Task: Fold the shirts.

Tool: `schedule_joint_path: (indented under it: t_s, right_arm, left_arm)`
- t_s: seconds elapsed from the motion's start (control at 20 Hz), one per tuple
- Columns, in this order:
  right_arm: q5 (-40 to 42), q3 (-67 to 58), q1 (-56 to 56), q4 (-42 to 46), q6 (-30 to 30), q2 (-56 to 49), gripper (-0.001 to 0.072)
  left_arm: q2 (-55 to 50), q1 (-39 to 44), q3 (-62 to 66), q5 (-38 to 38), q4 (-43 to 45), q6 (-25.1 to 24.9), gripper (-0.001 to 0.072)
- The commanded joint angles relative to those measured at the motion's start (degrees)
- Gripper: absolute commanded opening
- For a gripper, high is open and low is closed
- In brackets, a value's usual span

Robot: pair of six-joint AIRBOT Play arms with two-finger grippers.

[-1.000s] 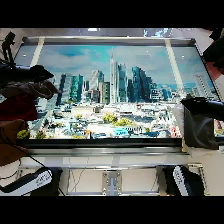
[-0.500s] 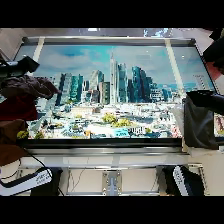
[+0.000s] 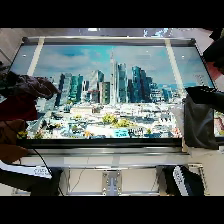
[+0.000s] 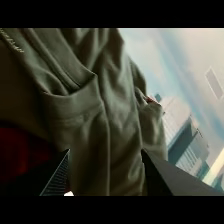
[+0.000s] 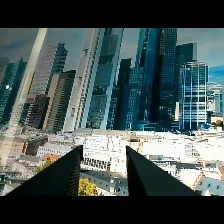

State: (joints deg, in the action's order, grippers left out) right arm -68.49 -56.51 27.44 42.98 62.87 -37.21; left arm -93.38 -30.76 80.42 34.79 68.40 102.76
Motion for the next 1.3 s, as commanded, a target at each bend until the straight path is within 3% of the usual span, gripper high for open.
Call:
schedule_joint_path:
  t_s: [0.0,0.2,0.25,0.3,0.45,0.55,0.8,0.95,1.25]
  right_arm:
    - [1.2,0.0,0.0,-4.0,0.7,0.0,0.0323]
    - [4.7,0.0,0.0,-9.2,0.7,0.0,0.0323]
    - [5.2,0.0,0.0,-10.6,0.7,0.0,0.0323]
    - [5.5,0.0,0.0,-11.7,0.7,0.0,0.0322]
    - [6.8,0.0,0.0,-12.8,0.7,0.0,0.0322]
    - [7.7,0.0,0.0,-13.1,0.7,0.0,0.032]
    - [8.1,-0.2,0.0,-16.7,0.7,0.0,0.0301]
    - [8.1,-3.7,0.0,-16.9,0.7,0.0,0.0302]
    - [7.6,-18.8,0.0,-16.8,0.7,0.1,0.0303]
  left_arm:
    - [-5.2,-1.7,0.0,-6.6,-0.1,2.3,0.0518]
    - [-9.0,-1.7,0.0,-13.4,-4.9,2.3,0.0517]
    - [-10.0,-1.7,0.1,-16.3,-7.3,2.3,0.05]
    - [-11.0,-1.6,0.2,-17.6,-9.0,2.2,0.0432]
    - [-14.6,-0.7,2.6,-17.2,-9.5,1.8,0.0373]
    - [-15.1,0.2,3.9,-17.0,-10.7,1.9,0.0014]
    - [-4.9,3.1,4.3,-14.4,-10.6,1.6,0.0009]
    - [6.0,6.6,4.3,-7.8,-10.6,-4.3,0.0008]
    - [20.2,22.7,4.3,19.6,-10.6,-6.4,0.0008]
